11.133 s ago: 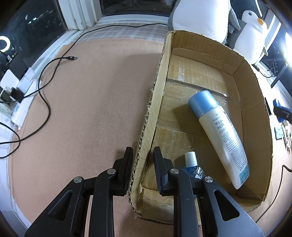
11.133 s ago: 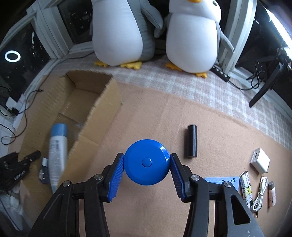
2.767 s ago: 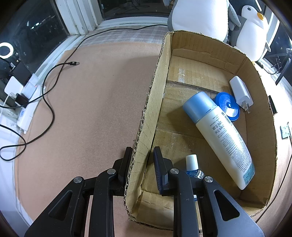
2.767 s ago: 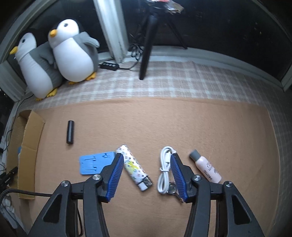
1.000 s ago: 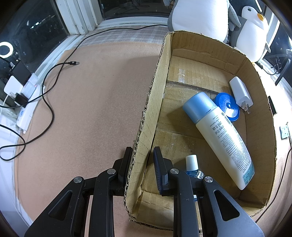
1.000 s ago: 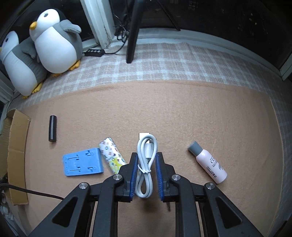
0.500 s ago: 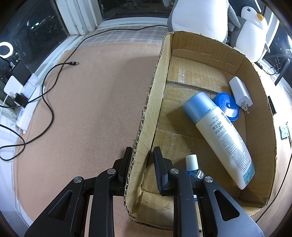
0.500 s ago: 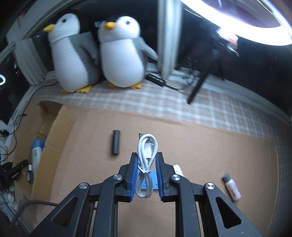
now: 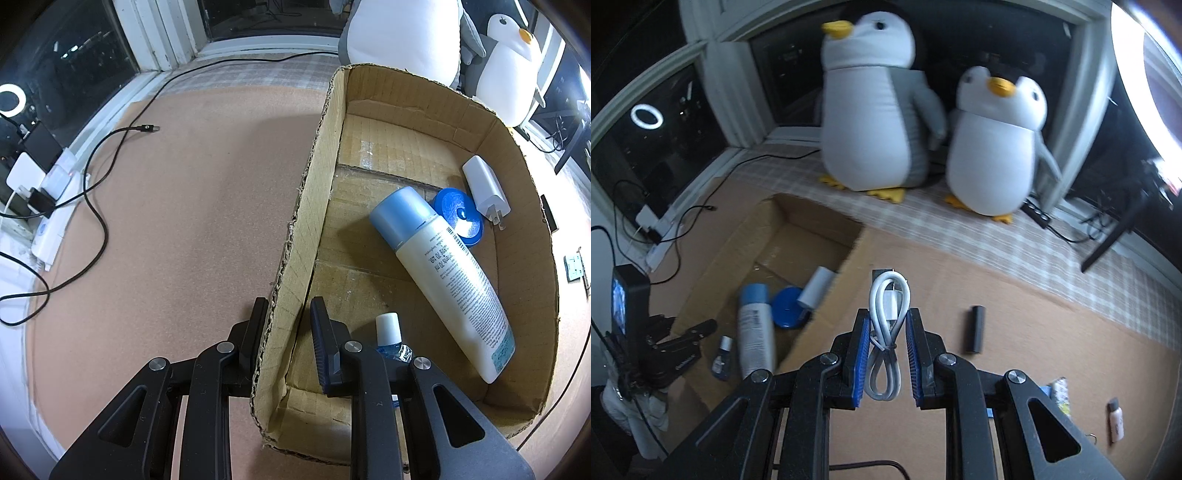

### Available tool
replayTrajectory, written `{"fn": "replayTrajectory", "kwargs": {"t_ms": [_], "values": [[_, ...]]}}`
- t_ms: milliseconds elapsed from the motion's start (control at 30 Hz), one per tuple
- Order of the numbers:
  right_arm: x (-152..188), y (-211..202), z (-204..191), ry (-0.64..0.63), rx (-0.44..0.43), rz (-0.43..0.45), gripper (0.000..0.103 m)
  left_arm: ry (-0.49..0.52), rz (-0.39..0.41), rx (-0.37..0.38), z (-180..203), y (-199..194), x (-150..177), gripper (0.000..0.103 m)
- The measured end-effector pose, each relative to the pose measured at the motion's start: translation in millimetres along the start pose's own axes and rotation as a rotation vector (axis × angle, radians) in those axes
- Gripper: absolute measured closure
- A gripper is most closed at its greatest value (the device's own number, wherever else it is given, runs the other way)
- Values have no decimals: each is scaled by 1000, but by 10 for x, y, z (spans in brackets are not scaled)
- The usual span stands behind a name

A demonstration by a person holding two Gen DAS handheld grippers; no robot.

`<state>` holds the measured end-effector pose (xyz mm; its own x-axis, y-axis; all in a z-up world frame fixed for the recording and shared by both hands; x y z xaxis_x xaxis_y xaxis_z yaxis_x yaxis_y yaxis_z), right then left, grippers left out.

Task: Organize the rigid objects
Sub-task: 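Carry the white cable with the right gripper into the box and release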

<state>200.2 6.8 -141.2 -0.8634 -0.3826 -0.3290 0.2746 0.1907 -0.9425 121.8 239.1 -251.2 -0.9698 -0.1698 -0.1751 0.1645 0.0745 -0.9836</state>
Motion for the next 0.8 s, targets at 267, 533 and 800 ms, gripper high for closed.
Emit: {"fn": "replayTrajectory", "kwargs": {"t_ms": [267,533,800], "values": [[-82,84,-585,-95,-46,0,86,-1,1,5,1,1,-4,83],[-90,218,-958,-165,-66,-19,86,0,3,5,4,3,-10,83],[-20,400,-1158,-197,-76,-54,86,1,4,3,-6,7,-9,83]]}}
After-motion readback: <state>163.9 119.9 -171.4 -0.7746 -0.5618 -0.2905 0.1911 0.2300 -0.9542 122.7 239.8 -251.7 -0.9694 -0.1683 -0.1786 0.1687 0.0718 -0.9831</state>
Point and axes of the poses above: each gripper's, at about its wrist camera, not at the fingertips, and y roughly the way its jaws point, z to its right, x to its underside, the point moved 6 cm from there along y, roughly the way its jaws point, and after that the axes turned 12 degrees about -z, right-handed, at the moved point
